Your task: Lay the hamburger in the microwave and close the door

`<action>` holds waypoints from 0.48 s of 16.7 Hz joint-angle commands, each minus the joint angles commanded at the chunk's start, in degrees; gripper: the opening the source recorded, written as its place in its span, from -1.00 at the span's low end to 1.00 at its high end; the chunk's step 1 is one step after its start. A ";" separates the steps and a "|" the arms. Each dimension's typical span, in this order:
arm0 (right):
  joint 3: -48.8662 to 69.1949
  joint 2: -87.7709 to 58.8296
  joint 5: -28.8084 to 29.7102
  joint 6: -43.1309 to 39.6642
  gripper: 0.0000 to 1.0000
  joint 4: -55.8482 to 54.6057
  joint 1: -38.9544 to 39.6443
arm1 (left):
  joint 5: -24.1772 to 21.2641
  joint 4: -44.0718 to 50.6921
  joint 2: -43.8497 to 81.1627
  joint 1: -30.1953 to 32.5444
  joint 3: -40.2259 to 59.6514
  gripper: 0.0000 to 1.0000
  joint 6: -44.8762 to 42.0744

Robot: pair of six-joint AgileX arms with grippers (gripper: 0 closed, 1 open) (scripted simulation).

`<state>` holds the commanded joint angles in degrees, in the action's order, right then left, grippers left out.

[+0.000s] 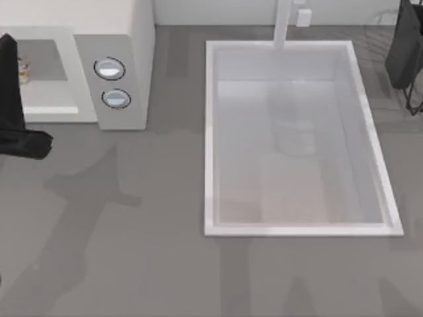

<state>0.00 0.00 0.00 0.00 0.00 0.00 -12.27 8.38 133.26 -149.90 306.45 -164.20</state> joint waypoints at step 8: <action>0.00 0.00 0.00 0.00 1.00 0.00 0.00 | -2.54 0.05 12.34 -14.73 27.31 -1.00 -14.63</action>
<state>0.00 0.00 0.00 0.00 0.00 0.00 -14.81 8.43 145.60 -164.64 333.76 -178.83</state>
